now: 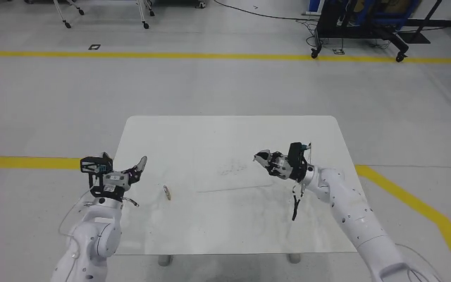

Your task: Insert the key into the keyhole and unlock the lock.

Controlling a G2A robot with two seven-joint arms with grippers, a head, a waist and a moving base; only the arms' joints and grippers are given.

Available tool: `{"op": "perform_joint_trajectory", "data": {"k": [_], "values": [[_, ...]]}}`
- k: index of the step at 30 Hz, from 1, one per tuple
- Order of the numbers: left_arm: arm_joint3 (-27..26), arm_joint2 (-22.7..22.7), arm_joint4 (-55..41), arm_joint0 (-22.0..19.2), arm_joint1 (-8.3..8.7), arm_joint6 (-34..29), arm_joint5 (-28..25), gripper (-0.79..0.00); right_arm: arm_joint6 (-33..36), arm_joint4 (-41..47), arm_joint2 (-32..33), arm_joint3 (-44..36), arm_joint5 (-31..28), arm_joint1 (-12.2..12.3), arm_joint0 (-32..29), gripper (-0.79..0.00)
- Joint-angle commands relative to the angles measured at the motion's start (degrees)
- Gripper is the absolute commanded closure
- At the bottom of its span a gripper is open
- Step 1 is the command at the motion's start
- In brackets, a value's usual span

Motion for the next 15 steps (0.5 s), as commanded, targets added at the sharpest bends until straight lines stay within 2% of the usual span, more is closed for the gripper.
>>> {"op": "perform_joint_trajectory", "data": {"k": [1,4,6,8,15], "values": [[-0.1,1.7,-9.6,-1.1,-0.11,-3.0,-8.7,-0.785,-1.0,6.5,-1.6,2.0,-0.1,-0.5,0.1,0.0],[3.4,2.6,-33.2,-5.4,0.07,-16.7,-20.9,-0.785,-0.4,20.2,-6.6,4.2,-0.1,-1.3,0.9,0.0],[5.8,3.0,-42.9,-9.2,0.39,-25.6,-24.1,-0.785,1.8,27.7,-9.1,5.3,-0.1,-0.9,1.8,0.0],[7.2,3.5,-45.5,-12.6,0.79,-33.4,-23.7,-0.785,3.9,33.3,-10.1,5.3,-0.1,-0.2,2.4,0.0],[7.3,3.6,-45.8,-13.0,0.83,-34.2,-23.6,-0.785,4.9,35.2,-10.2,5.1,-0.1,0.4,2.4,0.0]]}}
